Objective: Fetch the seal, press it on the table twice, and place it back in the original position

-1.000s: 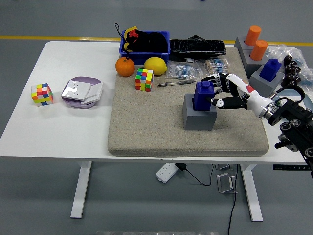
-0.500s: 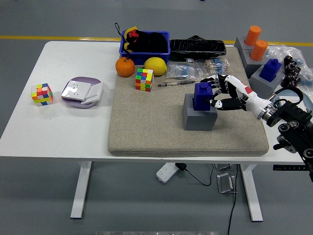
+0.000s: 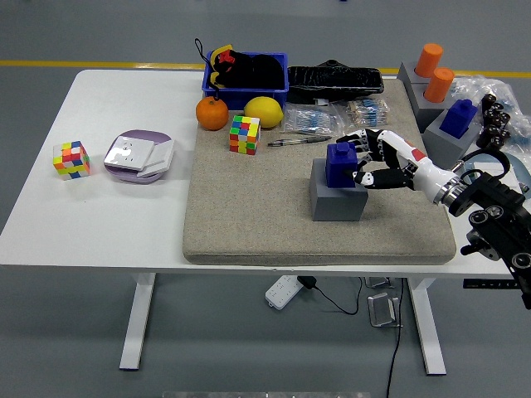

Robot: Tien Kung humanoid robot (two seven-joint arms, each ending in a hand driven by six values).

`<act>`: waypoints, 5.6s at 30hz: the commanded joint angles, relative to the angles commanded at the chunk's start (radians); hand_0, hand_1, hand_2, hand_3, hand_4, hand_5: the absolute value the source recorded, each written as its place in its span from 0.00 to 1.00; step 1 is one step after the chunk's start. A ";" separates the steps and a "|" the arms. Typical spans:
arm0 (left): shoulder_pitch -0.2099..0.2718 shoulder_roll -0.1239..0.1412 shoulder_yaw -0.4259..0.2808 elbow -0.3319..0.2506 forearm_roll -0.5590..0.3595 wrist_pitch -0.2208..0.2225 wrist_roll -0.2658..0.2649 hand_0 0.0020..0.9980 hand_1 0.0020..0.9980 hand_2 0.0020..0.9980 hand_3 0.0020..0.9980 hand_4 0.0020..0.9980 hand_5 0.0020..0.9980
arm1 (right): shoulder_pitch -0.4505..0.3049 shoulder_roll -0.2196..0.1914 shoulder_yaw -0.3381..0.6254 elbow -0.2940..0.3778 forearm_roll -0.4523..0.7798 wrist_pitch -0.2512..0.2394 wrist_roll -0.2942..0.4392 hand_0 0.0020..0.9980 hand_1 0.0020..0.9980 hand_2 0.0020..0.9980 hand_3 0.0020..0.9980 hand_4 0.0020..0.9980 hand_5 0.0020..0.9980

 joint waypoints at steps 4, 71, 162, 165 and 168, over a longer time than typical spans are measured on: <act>0.001 -0.001 -0.002 0.000 0.001 0.000 0.000 0.85 0.83 0.81 0.86 0.86 0.48 | -0.001 0.000 0.000 0.001 0.001 0.003 -0.005 0.51 0.50 0.53 0.61 0.64 0.00; 0.008 -0.015 -0.031 0.006 0.007 0.004 0.002 0.85 0.83 0.81 0.86 0.86 0.47 | -0.174 -0.171 0.527 0.117 -0.062 0.066 -0.100 0.87 0.86 0.83 0.82 1.00 0.25; -0.005 0.001 -0.031 0.005 0.006 0.025 0.007 0.84 0.83 0.80 0.86 0.85 0.47 | -0.392 -0.123 0.959 0.257 -0.109 0.128 -0.321 0.79 0.71 0.71 0.65 0.87 0.24; -0.003 0.000 -0.031 0.005 0.005 0.025 0.007 0.84 0.83 0.80 0.86 0.85 0.47 | -0.392 -0.123 0.957 0.257 -0.108 0.128 -0.322 0.79 0.71 0.71 0.65 0.87 0.24; -0.003 -0.002 -0.031 0.005 0.005 0.025 0.008 0.84 0.83 0.80 0.86 0.85 0.47 | -0.392 -0.123 0.955 0.258 -0.107 0.128 -0.323 0.79 0.71 0.71 0.65 0.87 0.24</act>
